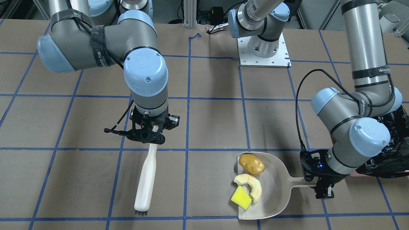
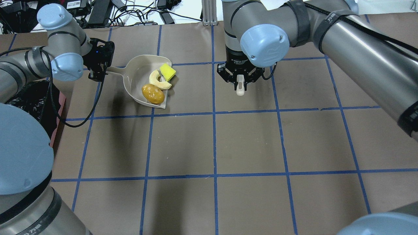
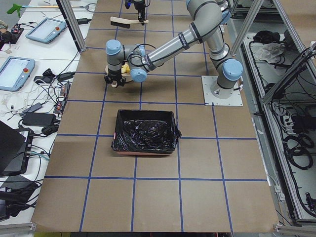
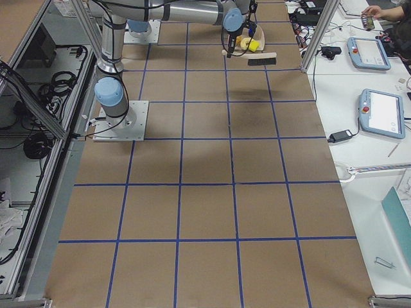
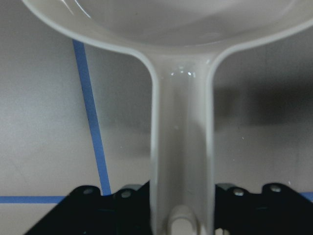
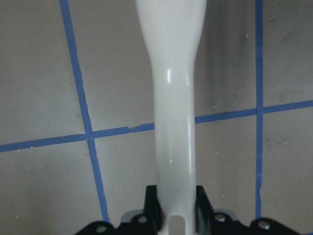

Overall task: Sweep and dump trash into bin
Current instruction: 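Lift the brush with the right gripper and move it back away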

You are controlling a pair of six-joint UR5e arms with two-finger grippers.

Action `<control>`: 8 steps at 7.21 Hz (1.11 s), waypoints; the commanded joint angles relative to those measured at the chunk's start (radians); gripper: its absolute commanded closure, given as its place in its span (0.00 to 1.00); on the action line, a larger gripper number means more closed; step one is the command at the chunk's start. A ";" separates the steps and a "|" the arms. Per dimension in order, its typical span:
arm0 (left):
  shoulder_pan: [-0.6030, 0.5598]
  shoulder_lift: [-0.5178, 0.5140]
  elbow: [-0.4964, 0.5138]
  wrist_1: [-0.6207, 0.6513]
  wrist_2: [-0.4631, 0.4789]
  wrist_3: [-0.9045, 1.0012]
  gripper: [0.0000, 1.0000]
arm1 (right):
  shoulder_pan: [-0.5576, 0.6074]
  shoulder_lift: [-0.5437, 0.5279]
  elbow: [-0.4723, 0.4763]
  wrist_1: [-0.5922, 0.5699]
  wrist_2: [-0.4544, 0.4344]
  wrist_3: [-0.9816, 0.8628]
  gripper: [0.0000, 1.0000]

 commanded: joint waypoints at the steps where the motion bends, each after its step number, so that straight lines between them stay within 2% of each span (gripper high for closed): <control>1: -0.001 0.004 0.000 -0.002 0.003 -0.002 1.00 | -0.052 -0.002 0.012 -0.001 -0.042 -0.089 1.00; 5: 0.001 -0.003 -0.001 -0.002 0.000 -0.002 1.00 | -0.132 -0.008 0.052 -0.015 -0.079 -0.215 1.00; 6: 0.001 -0.003 -0.001 -0.002 0.003 0.001 1.00 | -0.148 -0.005 0.062 -0.019 -0.119 -0.243 1.00; 8: 0.001 -0.012 -0.001 -0.001 0.012 0.004 1.00 | -0.182 -0.005 0.116 -0.108 -0.130 -0.322 1.00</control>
